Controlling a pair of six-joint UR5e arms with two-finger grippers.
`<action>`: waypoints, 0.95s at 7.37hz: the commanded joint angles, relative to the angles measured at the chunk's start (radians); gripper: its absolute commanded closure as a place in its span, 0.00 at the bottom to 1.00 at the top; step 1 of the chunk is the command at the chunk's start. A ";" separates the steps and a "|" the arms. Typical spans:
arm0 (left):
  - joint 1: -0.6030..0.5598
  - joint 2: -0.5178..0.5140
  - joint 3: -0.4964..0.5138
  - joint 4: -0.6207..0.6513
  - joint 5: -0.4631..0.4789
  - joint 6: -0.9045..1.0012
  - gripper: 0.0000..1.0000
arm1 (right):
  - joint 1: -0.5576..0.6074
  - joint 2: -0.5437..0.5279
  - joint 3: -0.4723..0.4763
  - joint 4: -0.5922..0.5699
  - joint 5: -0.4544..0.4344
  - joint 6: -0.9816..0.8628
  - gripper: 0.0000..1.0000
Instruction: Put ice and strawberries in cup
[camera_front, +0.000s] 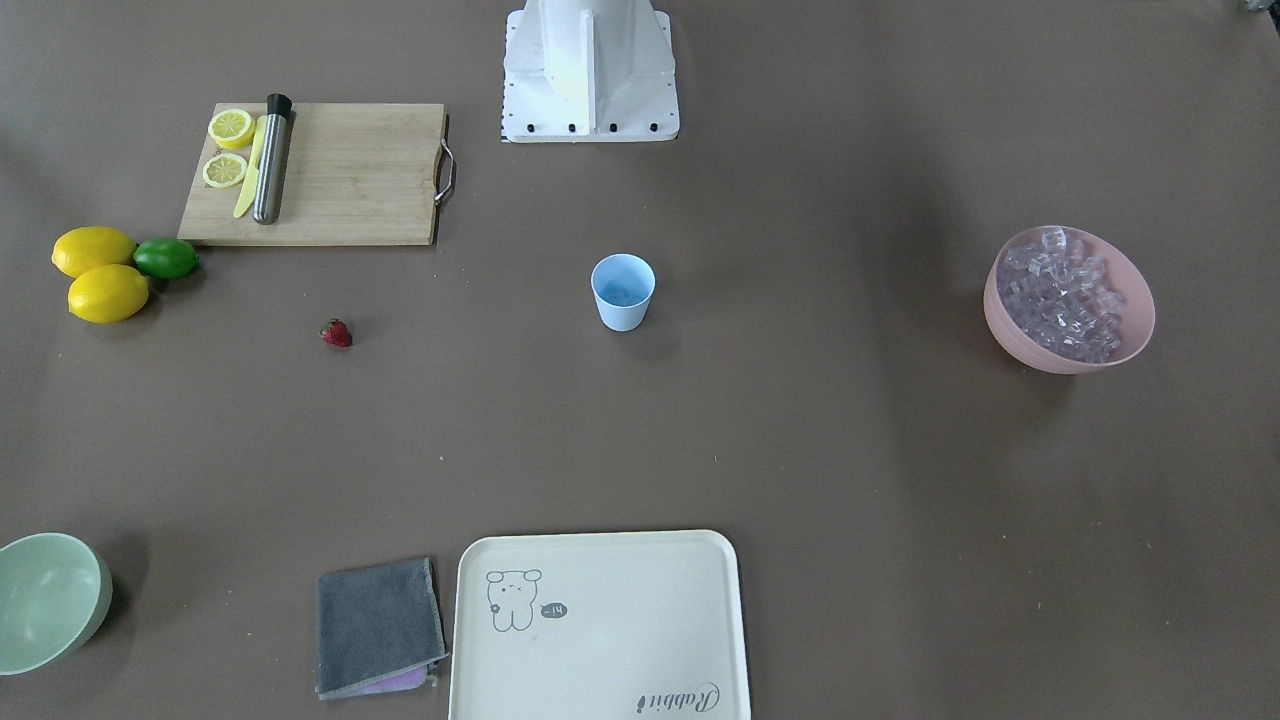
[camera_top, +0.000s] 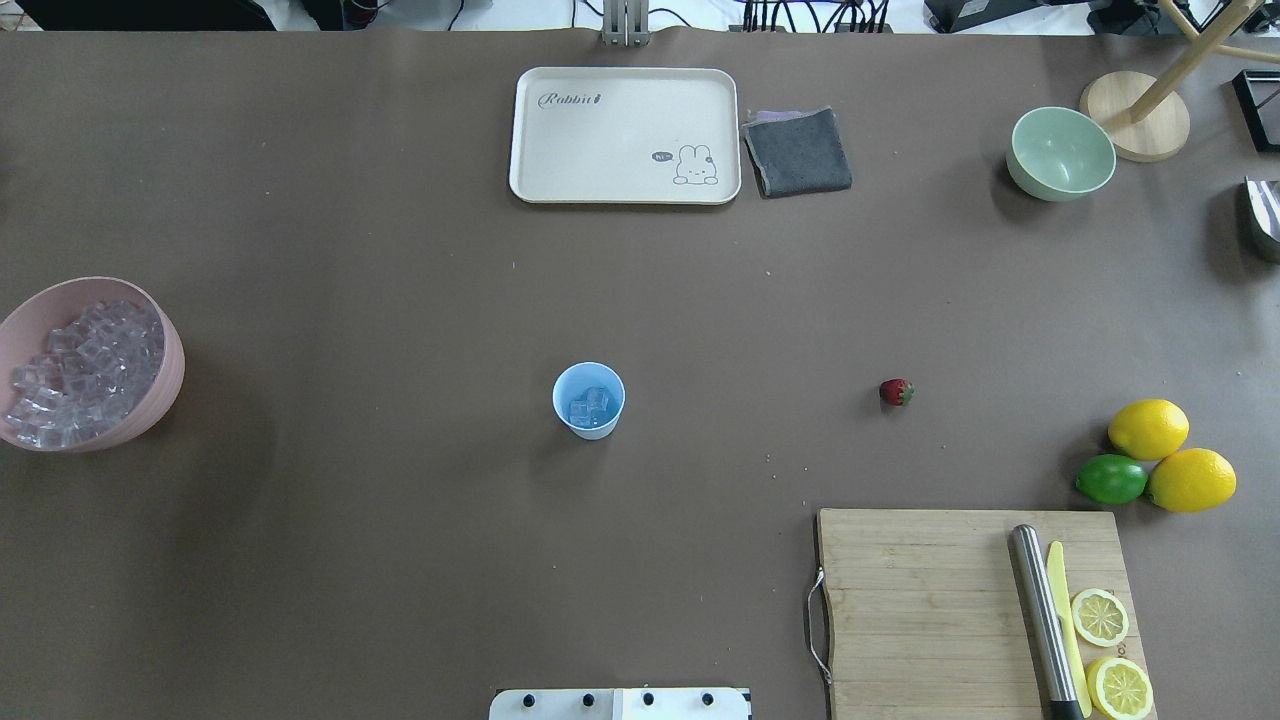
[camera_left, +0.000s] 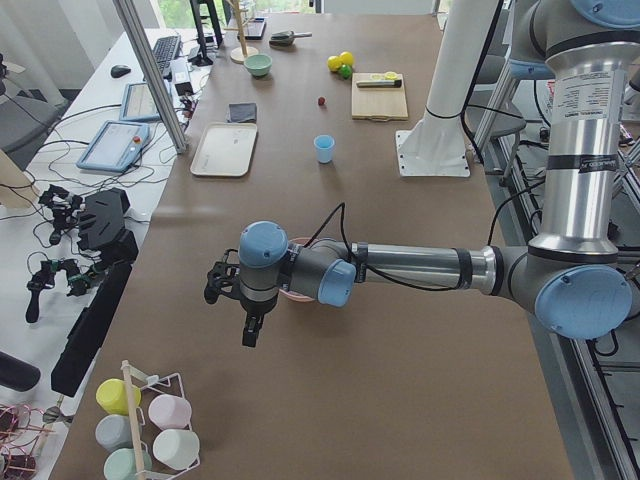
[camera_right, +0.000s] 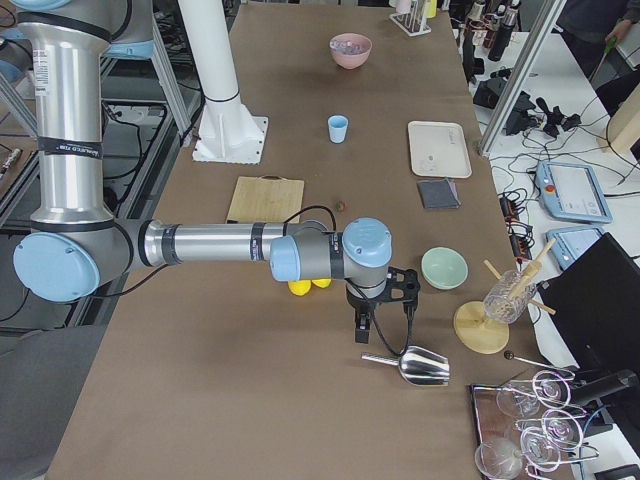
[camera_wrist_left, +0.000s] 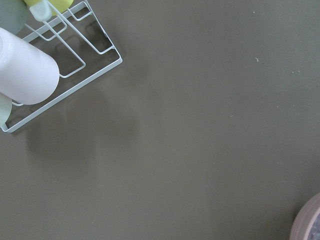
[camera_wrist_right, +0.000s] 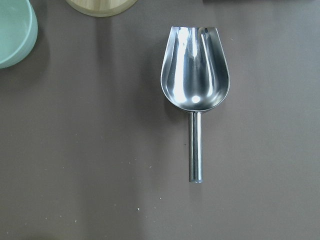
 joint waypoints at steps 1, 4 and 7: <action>0.001 0.007 0.007 -0.016 0.006 0.003 0.02 | 0.000 0.003 -0.002 0.000 0.000 0.000 0.00; -0.001 0.018 -0.004 -0.052 0.007 0.006 0.02 | 0.000 -0.003 -0.002 0.000 0.000 0.000 0.00; 0.027 0.018 -0.097 -0.056 -0.001 -0.079 0.02 | 0.000 -0.008 -0.003 0.000 0.000 0.000 0.00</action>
